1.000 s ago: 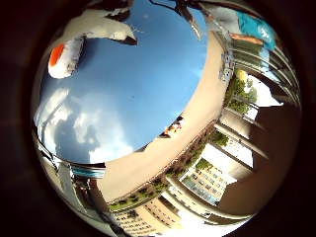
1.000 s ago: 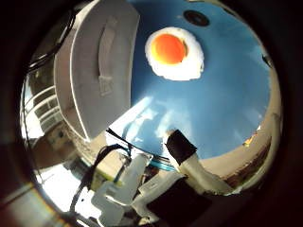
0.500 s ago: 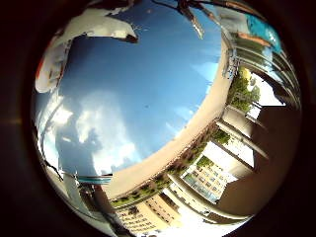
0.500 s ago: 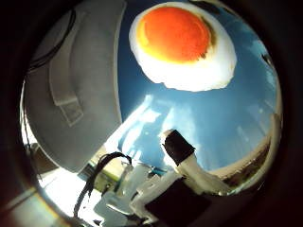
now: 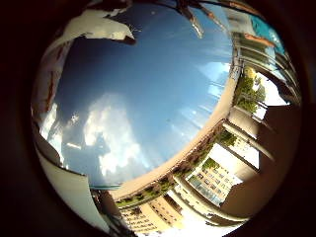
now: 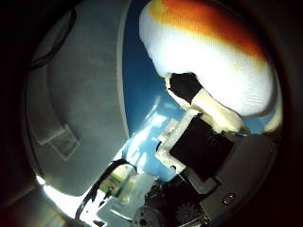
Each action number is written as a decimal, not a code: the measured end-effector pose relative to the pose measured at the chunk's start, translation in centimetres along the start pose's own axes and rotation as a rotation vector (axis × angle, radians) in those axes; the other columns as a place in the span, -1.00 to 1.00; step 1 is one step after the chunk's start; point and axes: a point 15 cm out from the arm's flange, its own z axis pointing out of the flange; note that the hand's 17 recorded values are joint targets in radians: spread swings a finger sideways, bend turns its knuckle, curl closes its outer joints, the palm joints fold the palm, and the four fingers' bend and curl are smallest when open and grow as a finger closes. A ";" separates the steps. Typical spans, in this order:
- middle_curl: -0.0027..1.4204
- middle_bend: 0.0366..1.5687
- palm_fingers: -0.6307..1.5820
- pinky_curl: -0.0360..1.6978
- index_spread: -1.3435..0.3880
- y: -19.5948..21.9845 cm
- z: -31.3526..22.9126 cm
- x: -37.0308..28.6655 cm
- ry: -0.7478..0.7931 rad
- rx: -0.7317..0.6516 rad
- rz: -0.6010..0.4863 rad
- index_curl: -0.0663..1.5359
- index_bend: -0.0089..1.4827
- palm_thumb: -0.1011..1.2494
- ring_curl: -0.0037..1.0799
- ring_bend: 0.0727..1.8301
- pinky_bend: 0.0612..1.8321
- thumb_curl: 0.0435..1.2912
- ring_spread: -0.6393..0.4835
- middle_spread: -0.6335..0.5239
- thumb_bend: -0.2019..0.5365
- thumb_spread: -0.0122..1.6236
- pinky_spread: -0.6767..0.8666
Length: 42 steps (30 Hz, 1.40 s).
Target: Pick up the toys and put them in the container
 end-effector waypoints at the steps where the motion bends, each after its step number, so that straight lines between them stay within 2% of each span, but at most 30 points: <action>1: -0.21 -0.14 0.28 -0.60 0.38 0.0 -0.1 0.2 0.000 0.006 0.004 -0.79 -0.84 0.12 -0.02 0.22 0.17 -0.53 0.34 -0.06 -0.46 0.37 0.40; 2: -0.14 -0.04 0.26 -0.58 0.34 -0.2 -0.4 0.6 0.001 0.024 0.012 -0.81 -0.81 0.16 0.06 0.31 0.20 -0.51 0.29 -0.10 -0.46 0.37 0.39; 4: -0.04 0.10 0.35 -0.54 0.26 -1.0 -1.5 1.5 -0.009 0.093 0.033 -0.86 -0.71 0.26 0.16 0.42 0.32 -0.48 0.21 -0.17 -0.44 0.36 0.35; 7: 0.10 0.27 0.50 -0.46 0.13 -2.0 -6.5 3.6 -0.042 0.286 0.099 -0.93 -0.58 0.39 0.23 0.45 0.52 -0.43 0.12 -0.23 -0.45 0.34 0.28; 9: 0.16 0.32 0.53 -0.41 0.07 -1.3 -9.6 5.5 -0.063 0.382 0.147 -0.94 -0.50 0.45 0.28 0.46 0.58 -0.40 0.09 -0.25 -0.45 0.33 0.24; 13: 0.26 0.38 0.52 -0.34 -0.05 2.0 -11.6 5.2 -0.081 0.349 0.145 -0.94 -0.33 0.57 0.34 0.48 0.65 -0.34 0.04 -0.28 -0.43 0.33 0.18; 20: 0.39 0.44 0.48 -0.27 -0.23 8.4 -21.5 4.2 -0.028 0.463 0.122 -0.94 -0.12 0.66 0.40 0.51 0.70 -0.22 -0.01 -0.30 -0.48 0.33 0.11; 25: 0.46 0.47 0.44 -0.22 -0.33 10.4 -27.6 -1.5 0.014 0.550 0.013 -0.94 0.01 0.65 0.44 0.54 0.72 -0.16 -0.03 -0.31 -0.50 0.33 0.08; 31: 0.54 0.49 0.41 -0.17 -0.44 10.1 -30.1 -9.7 0.016 0.564 -0.127 -0.94 0.14 0.64 0.47 0.58 0.74 -0.10 -0.05 -0.32 -0.50 0.33 0.05; 35: 0.57 0.50 0.39 -0.15 -0.49 9.3 -30.4 -14.6 0.008 0.558 -0.183 -0.94 0.20 0.63 0.48 0.60 0.75 -0.08 -0.05 -0.32 -0.51 0.33 0.04; 39: 0.60 0.52 0.37 -0.13 -0.53 7.1 -28.2 -17.5 -0.005 0.506 -0.207 -0.94 0.25 0.62 0.49 0.62 0.75 -0.05 -0.05 -0.32 -0.51 0.34 0.03; 40: 0.60 0.52 0.37 -0.13 -0.53 4.7 -25.5 -19.0 -0.019 0.450 -0.196 -0.94 0.25 0.62 0.49 0.62 0.75 -0.05 -0.05 -0.32 -0.51 0.34 0.03; 41: 0.59 0.50 0.36 -0.12 -0.53 4.0 -24.9 -19.4 -0.020 0.445 -0.190 -0.93 0.28 0.50 0.49 0.61 0.75 -0.07 -0.05 -0.32 -0.62 0.36 0.04; 42: 0.59 0.50 0.35 -0.12 -0.53 3.4 -24.5 -19.6 -0.021 0.445 -0.189 -0.93 0.30 0.50 0.49 0.60 0.75 -0.08 -0.05 -0.32 -0.59 0.36 0.04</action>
